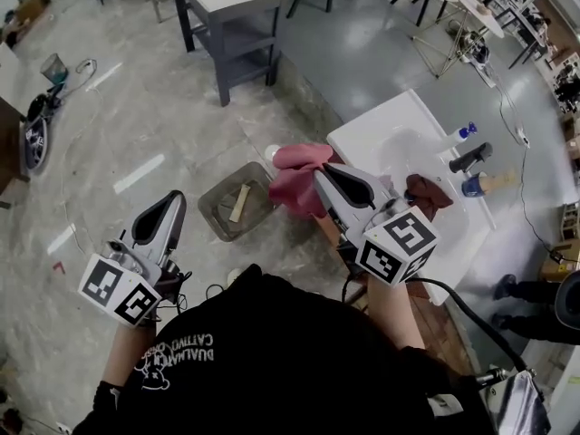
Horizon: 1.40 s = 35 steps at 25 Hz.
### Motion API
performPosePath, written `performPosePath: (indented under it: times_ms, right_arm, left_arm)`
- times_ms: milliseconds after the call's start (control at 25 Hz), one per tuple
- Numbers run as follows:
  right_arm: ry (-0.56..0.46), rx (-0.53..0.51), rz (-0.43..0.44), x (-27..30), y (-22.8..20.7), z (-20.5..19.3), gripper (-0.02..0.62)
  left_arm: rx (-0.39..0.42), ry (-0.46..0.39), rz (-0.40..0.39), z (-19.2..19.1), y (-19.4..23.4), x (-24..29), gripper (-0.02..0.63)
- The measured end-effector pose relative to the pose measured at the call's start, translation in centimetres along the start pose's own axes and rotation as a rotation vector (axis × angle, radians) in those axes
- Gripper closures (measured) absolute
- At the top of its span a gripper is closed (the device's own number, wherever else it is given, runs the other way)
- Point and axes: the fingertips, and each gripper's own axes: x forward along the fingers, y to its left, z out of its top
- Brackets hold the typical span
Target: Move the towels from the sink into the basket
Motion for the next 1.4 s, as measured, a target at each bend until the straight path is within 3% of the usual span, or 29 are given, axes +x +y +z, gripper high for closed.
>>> performPosePath:
  times_ms: [600,840,1040,1400]
  right_arm:
    - [0.055,-0.007,0.046,8.5,4.6,-0.6,0.563]
    - [0.105,0.018,0.065,10.8,5.5,-1.9,0.563]
    - [0.168,0.014,0.088,12.7,6.0,-2.9,0.563]
    - [0.274,0.059,0.141,16.7,5.0,-6.2,0.563]
  left_arm:
    - [-0.019,-0.025,0.027,1.3,7.1,-4.3,0.603]
    - [0.008,0.055,-0.026,-0.9,6.8,-4.8,0.604]
    - [-0.035,0.101,-0.039,-2.7,7.4,-5.0,0.603]
    - [-0.092,0.155,0.013,-5.7,10.3,-4.3,0.603]
